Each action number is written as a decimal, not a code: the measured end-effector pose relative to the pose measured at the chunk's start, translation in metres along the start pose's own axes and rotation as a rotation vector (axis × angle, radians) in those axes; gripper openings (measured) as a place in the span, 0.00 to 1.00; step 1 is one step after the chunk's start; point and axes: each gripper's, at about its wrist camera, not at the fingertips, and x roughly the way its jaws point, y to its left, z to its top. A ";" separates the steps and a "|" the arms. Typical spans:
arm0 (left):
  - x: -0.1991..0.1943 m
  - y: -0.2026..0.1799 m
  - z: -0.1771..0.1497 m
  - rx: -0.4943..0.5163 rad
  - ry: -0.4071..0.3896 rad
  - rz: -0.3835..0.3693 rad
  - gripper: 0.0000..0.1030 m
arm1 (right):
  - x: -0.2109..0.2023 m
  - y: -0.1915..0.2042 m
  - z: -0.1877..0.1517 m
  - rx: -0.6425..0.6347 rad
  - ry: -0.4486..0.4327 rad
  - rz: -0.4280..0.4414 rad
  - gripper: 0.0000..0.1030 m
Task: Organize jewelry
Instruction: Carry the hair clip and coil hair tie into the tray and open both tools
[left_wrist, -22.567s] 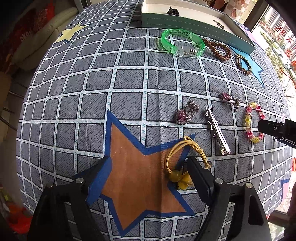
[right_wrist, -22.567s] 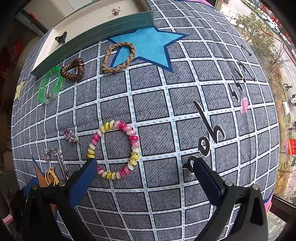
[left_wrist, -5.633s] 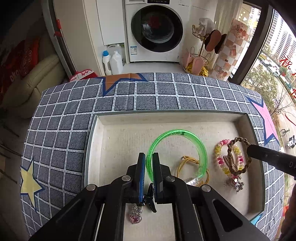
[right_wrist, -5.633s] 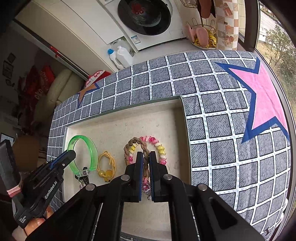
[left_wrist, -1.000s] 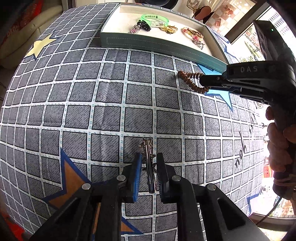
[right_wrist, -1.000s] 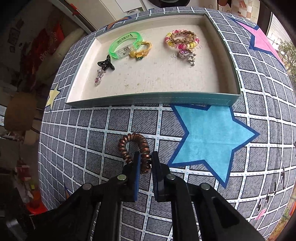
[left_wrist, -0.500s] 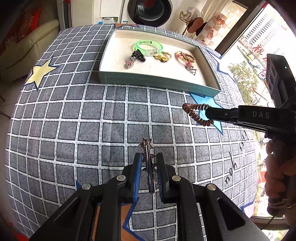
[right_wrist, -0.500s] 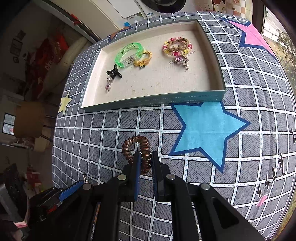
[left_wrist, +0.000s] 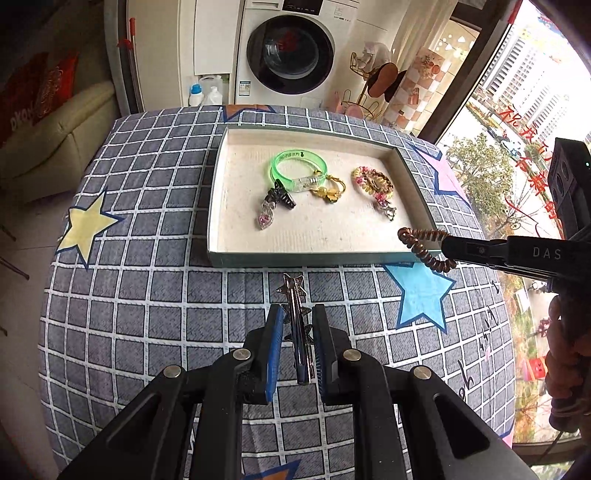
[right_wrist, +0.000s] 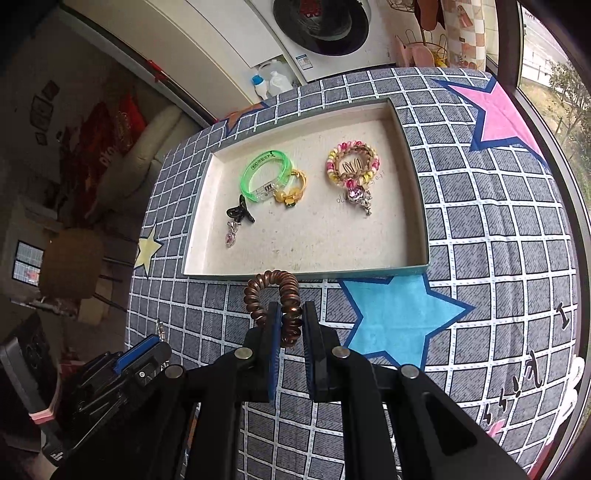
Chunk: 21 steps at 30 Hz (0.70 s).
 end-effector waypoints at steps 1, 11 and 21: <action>0.001 0.000 0.006 0.002 -0.007 0.000 0.28 | -0.001 -0.001 0.005 0.000 -0.006 -0.002 0.12; 0.028 -0.010 0.063 0.052 -0.060 0.012 0.28 | 0.014 -0.011 0.042 0.003 -0.030 -0.040 0.12; 0.079 -0.021 0.089 0.091 -0.020 0.069 0.28 | 0.051 -0.023 0.065 0.014 0.001 -0.072 0.12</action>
